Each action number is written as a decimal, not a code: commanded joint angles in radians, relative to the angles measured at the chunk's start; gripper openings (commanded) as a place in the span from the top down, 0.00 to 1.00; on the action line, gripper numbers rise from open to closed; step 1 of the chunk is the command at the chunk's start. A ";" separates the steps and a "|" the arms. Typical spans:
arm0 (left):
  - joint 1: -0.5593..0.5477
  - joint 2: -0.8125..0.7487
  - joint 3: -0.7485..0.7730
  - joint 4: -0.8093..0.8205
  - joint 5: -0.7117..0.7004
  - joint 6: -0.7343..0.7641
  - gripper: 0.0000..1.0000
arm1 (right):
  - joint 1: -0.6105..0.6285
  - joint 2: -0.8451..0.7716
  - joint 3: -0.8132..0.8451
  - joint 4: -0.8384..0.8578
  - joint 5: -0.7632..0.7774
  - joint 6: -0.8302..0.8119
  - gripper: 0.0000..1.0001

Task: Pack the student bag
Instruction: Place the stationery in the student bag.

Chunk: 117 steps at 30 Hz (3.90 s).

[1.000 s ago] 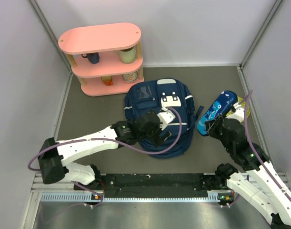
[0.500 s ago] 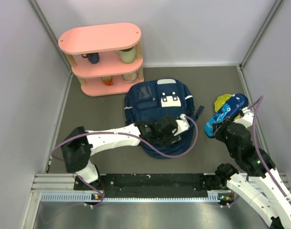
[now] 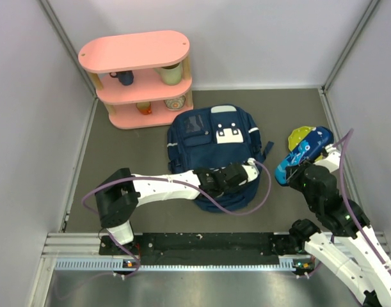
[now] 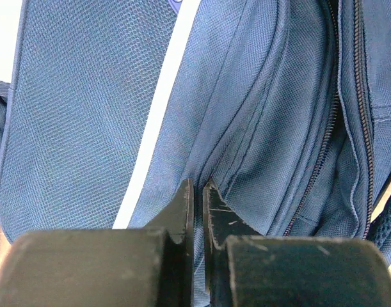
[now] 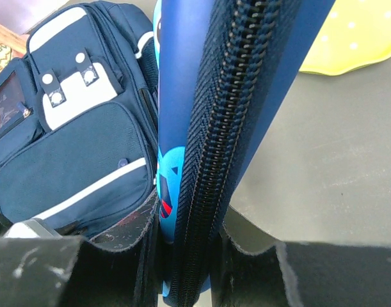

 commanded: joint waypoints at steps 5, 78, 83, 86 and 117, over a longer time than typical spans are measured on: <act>0.017 -0.045 0.053 0.070 -0.139 -0.029 1.00 | -0.012 -0.025 0.036 0.030 0.020 0.005 0.92; 0.295 -0.582 -0.084 0.320 0.399 -0.363 1.00 | -0.017 0.857 -0.183 1.051 -0.924 0.272 0.49; 0.293 -0.577 -0.095 0.323 0.397 -0.365 1.00 | -0.015 0.750 -0.275 0.977 -0.859 0.251 0.31; 0.295 -0.571 -0.098 0.328 0.399 -0.366 1.00 | -0.017 0.670 -0.300 0.926 -0.824 0.255 0.29; 0.296 -0.528 -0.136 0.340 0.419 -0.390 1.00 | -0.017 0.974 -0.215 1.604 -0.920 0.365 0.68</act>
